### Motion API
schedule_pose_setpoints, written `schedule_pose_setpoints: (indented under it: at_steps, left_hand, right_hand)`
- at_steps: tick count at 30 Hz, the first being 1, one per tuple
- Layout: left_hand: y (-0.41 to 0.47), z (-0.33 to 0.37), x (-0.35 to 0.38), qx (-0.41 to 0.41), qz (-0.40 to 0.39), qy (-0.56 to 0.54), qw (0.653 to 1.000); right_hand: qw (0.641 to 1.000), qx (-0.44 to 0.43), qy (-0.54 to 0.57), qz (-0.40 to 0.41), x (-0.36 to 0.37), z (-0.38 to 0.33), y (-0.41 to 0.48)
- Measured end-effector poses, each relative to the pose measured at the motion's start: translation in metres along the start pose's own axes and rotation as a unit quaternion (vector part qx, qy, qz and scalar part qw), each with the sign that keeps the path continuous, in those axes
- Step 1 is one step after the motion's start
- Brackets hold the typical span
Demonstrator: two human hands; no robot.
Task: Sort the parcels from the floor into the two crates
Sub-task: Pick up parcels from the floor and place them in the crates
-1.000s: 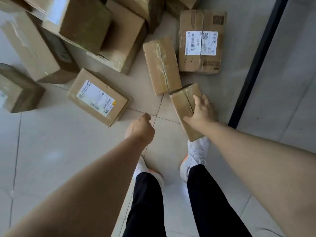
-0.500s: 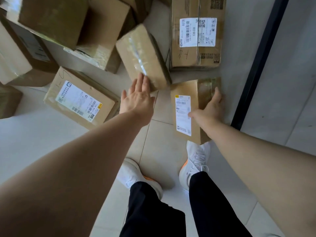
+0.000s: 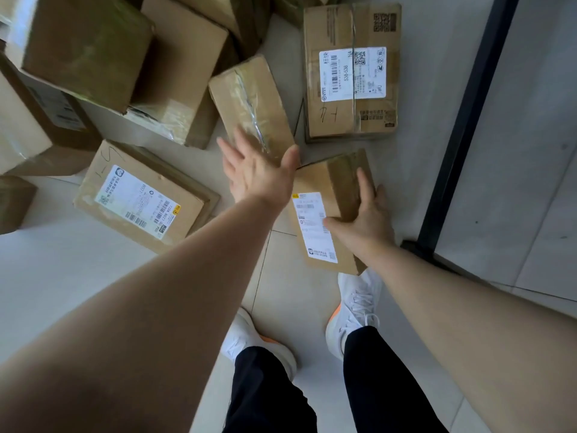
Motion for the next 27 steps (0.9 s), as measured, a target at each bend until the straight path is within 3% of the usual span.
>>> schedule_pose_setpoints:
  at_steps: [3,7,13,16,17,20,24,27]
  left_hand:
    - [0.011,0.019,0.011,0.031,0.001,0.059,0.998]
    - [0.015,0.012,0.015,0.009,0.01,0.141,0.99]
    - [0.021,0.008,0.013,-0.095,0.025,0.143,0.985]
    - [0.023,-0.001,0.008,-0.097,0.056,0.101,0.989]
    - [0.022,-0.008,0.004,-0.097,0.07,0.095,0.988]
    - [0.004,-0.036,-0.003,-0.097,0.092,0.111,0.985]
    - [-0.033,-0.084,0.0,-0.043,0.105,0.17,0.979]
    - [-0.056,-0.115,0.008,-0.02,0.057,0.133,0.989]
  right_hand:
    - [1.0,-0.02,0.004,-0.006,0.009,-0.005,0.005]
    - [0.992,0.013,0.122,0.006,-0.009,0.004,0.022]
    - [0.996,0.077,-0.03,0.039,-0.021,0.011,0.029]
    - [0.984,-0.061,-0.006,0.17,-0.022,-0.015,0.009]
    - [0.981,-0.094,0.03,0.166,-0.016,-0.023,0.007]
    - [0.984,-0.096,0.15,-0.014,0.009,-0.05,0.003]
    - [0.958,-0.048,0.172,-0.224,0.049,-0.085,-0.015]
    - [0.926,0.044,0.23,-0.296,0.073,-0.094,-0.031]
Point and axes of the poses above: each hand's wrist, its own y-axis towards the middle knuckle, its own x-axis out of the palm, z = x × y, the point moved 2 cm from there along y, towards the middle knuckle, and after that the axes turned 1 degree about -z, right-handed, at the moved point
